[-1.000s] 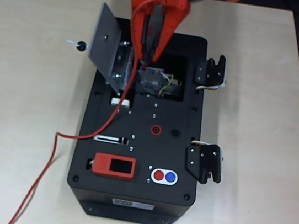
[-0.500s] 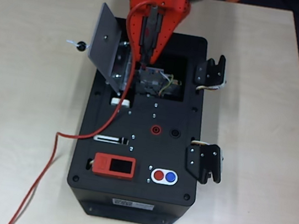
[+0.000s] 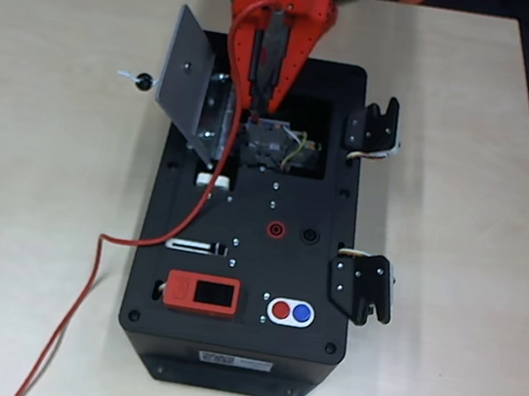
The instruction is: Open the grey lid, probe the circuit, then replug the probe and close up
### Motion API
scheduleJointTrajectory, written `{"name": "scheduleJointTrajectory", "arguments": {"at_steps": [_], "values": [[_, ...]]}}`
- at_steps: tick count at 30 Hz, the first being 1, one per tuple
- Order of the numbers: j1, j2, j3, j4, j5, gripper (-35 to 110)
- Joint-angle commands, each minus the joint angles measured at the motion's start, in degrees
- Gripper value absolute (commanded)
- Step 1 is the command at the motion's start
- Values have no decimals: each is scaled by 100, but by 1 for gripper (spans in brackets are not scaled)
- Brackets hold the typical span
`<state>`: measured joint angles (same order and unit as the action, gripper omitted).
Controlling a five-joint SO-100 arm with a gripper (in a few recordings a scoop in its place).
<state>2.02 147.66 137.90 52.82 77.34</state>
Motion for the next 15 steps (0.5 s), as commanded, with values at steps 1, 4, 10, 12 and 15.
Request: {"name": "scheduleJointTrajectory", "arguments": {"at_steps": [1, 4, 10, 12, 15], "values": [[114, 62, -88, 202, -79, 0], [141, -26, -413, 457, -167, 0], [185, -158, -993, 853, -246, 0], [185, -237, -1187, 940, -255, 0], [176, -413, -1512, 1063, -290, 0]]}}
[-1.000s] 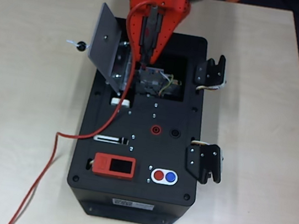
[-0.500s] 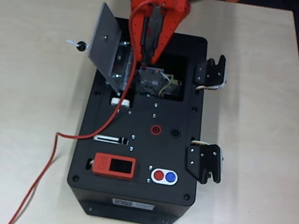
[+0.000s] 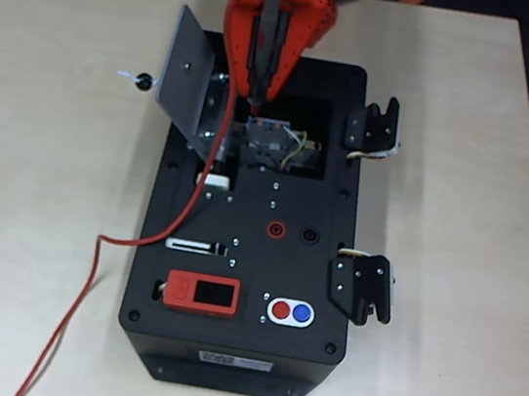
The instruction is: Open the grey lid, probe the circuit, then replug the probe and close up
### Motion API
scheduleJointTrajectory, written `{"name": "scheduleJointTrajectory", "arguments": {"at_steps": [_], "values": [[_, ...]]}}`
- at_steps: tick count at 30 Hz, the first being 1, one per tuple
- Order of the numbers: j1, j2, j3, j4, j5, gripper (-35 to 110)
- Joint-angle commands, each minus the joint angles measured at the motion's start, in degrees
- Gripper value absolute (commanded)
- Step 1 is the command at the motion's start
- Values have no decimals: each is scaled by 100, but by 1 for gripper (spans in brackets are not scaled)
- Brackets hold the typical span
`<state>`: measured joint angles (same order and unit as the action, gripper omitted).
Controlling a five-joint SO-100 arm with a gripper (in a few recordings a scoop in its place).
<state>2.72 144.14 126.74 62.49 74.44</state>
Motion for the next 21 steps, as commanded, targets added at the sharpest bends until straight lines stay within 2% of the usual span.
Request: {"name": "scheduleJointTrajectory", "arguments": {"at_steps": [1, 11, 21], "values": [[105, -123, -492, 132, -18, 0], [35, -914, -1459, 35, -53, 0], [-202, -1758, -2206, -624, 62, 0]]}}
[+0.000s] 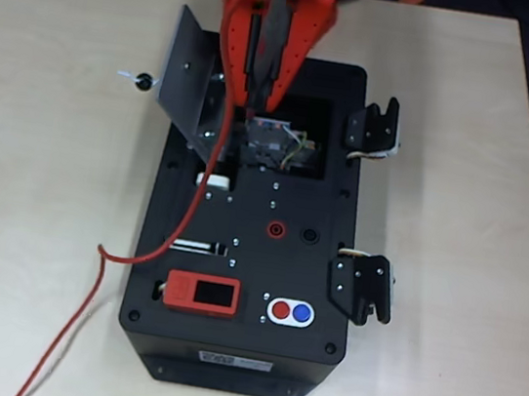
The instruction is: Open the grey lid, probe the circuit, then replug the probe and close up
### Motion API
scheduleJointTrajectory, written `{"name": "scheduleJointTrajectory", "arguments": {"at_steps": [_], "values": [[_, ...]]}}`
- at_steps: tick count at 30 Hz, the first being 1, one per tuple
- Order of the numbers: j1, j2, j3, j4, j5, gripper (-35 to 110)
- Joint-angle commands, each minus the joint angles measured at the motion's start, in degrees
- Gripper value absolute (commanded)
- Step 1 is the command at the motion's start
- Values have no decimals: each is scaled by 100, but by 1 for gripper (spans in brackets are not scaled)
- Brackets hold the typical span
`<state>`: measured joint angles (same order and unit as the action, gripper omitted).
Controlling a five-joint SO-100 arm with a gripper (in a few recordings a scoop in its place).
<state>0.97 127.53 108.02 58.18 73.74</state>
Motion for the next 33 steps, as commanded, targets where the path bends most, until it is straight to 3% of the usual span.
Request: {"name": "scheduleJointTrajectory", "arguments": {"at_steps": [1, 12, 33], "values": [[-70, -202, -404, -281, 185, 0], [-527, -1415, -1046, -1283, 686, 0], [-1151, -2092, -1143, -2039, 826, 0]]}}
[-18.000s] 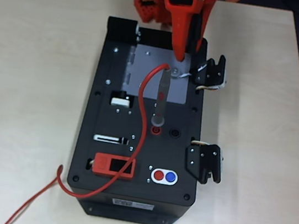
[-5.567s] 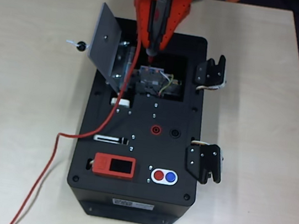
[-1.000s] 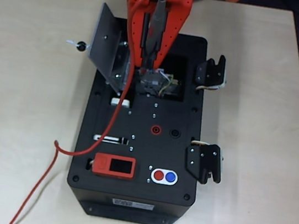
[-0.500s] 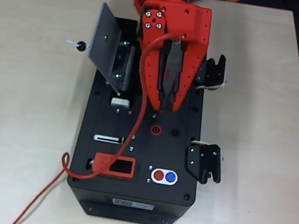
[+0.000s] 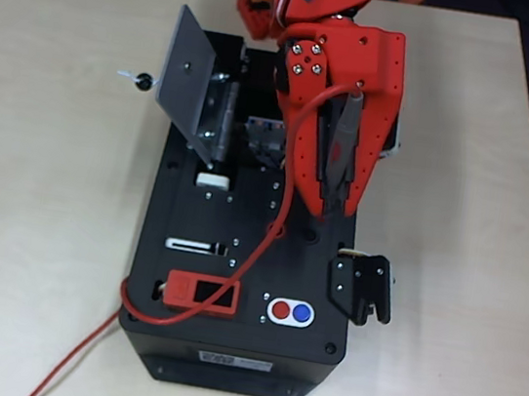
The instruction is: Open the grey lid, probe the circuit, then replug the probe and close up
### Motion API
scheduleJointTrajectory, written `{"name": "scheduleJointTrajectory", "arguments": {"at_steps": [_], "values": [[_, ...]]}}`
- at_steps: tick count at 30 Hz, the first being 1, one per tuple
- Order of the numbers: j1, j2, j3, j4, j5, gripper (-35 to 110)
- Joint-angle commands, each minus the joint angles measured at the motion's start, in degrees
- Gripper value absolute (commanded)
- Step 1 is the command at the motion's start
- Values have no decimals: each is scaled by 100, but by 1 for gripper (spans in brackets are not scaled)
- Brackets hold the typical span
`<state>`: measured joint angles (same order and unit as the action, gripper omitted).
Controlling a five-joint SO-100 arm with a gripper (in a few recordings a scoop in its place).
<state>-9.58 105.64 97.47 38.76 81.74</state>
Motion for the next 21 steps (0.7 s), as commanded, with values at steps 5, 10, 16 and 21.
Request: {"name": "scheduleJointTrajectory", "arguments": {"at_steps": [5, 10, 16, 21], "values": [[-158, 97, 35, -220, 18, 0], [-167, 149, 229, -387, -18, 0], [-167, 202, 378, -457, -18, 0], [-123, 246, 510, -501, -18, 0]]}}
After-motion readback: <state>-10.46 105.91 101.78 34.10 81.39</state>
